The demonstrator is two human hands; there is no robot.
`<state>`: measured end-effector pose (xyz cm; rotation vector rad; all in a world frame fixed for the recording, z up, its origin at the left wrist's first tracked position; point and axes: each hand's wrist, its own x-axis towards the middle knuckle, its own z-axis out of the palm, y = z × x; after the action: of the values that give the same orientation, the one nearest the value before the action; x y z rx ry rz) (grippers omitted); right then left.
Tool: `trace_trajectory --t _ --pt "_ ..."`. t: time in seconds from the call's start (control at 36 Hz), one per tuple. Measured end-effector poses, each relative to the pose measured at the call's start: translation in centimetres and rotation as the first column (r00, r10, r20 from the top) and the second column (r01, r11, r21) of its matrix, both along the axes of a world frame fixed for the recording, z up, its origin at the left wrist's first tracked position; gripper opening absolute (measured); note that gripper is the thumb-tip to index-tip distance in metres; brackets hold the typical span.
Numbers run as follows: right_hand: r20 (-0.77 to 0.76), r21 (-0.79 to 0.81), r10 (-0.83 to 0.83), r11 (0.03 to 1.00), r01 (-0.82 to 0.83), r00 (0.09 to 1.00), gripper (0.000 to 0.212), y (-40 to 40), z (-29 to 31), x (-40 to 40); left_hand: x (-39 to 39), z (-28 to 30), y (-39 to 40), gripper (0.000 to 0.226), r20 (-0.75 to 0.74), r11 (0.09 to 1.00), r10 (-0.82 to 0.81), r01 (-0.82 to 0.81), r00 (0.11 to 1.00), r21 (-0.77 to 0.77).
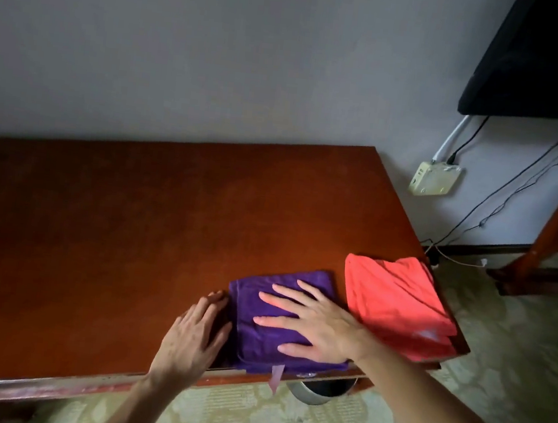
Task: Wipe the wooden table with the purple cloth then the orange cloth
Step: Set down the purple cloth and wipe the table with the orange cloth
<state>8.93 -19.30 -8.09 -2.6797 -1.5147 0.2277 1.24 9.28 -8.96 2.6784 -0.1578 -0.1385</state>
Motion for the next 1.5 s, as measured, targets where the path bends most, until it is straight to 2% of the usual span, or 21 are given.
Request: trace_trajectory --t 0.11,0.22,0.28,0.33,0.39,0.44,0.5,0.61,0.75,0.86,1.03,1.11,1.19,1.31,1.5 --pt "0.001 -0.014 0.045 0.999 -0.045 0.999 0.059 0.2 0.0 2.7 0.6 0.9 -0.3 0.069 -0.038 0.993 0.049 -0.053 0.998 -0.110" --pt "-0.002 0.015 0.020 1.000 -0.020 1.000 0.058 0.4 0.4 2.1 1.5 2.4 -1.2 0.047 -0.044 0.994 0.095 -0.097 0.994 -0.045" --pt "-0.041 0.099 -0.062 0.993 0.066 0.997 0.052 -0.8 1.2 1.0 1.9 3.2 -2.2 0.053 0.003 0.996 0.085 -0.085 0.996 0.006" --pt "0.007 0.197 -0.197 0.962 0.192 0.980 0.047 -3.6 1.4 0.0 2.4 3.9 -3.8 0.056 0.045 0.997 0.045 -0.048 0.998 0.067" --pt "0.057 0.277 -0.386 0.892 0.357 0.921 0.046 -7.5 0.9 -0.7 3.2 4.3 -5.5 0.044 0.065 0.995 0.000 -0.007 0.998 0.101" --pt "0.064 0.297 -0.549 0.808 0.509 0.833 0.049 -11.3 0.5 -0.7 4.4 4.5 -7.5 0.034 0.049 0.994 -0.035 0.030 0.998 0.104" --pt "0.060 0.226 -0.597 0.789 0.572 0.800 0.053 -14.1 0.3 -0.7 5.8 4.5 -9.3 0.036 0.047 0.991 -0.082 0.076 0.996 0.106" --pt "0.086 0.092 -0.443 0.895 0.435 0.892 0.059 -16.1 -0.7 -1.0 9.0 4.2 -11.6 0.053 0.067 0.974 -0.178 0.166 0.982 0.152" --pt "0.094 0.044 -0.313 0.950 0.311 0.945 0.059 -16.7 -0.8 1.3 13.0 3.2 -11.9 0.048 0.129 0.951 -0.253 0.222 0.959 0.217" --pt "0.080 0.018 -0.166 0.986 0.165 0.983 0.057 -17.2 -0.2 5.5 14.8 2.4 -12.2 0.047 0.111 0.936 -0.292 0.261 0.950 0.236" --pt "0.109 -0.031 -0.008 0.999 0.012 0.994 0.060 -16.1 -0.3 15.0 18.4 0.6 -9.5 0.059 0.070 0.984 -0.109 0.098 0.992 0.146" --pt "0.119 -0.034 0.040 0.999 -0.037 0.992 0.060 -15.3 -0.6 20.4 19.9 -0.5 -7.6 0.054 0.046 0.979 -0.161 0.154 0.986 0.133" --pt "0.134 -0.017 0.002 1.000 0.000 0.991 0.059 -14.5 -1.0 26.1 20.3 -1.0 -6.9 0.050 0.065 0.973 -0.204 0.195 0.977 0.122" --pt "0.157 -0.012 -0.135 0.990 0.139 0.978 0.059 -13.3 -1.1 33.1 20.3 -1.0 -7.0 0.051 0.072 0.971 -0.219 0.210 0.973 0.115" --pt "0.130 0.034 -0.291 0.957 0.289 0.948 0.068 -12.0 -1.1 41.0 20.6 -1.2 -6.7 0.050 0.061 0.966 -0.217 0.205 0.974 0.157"
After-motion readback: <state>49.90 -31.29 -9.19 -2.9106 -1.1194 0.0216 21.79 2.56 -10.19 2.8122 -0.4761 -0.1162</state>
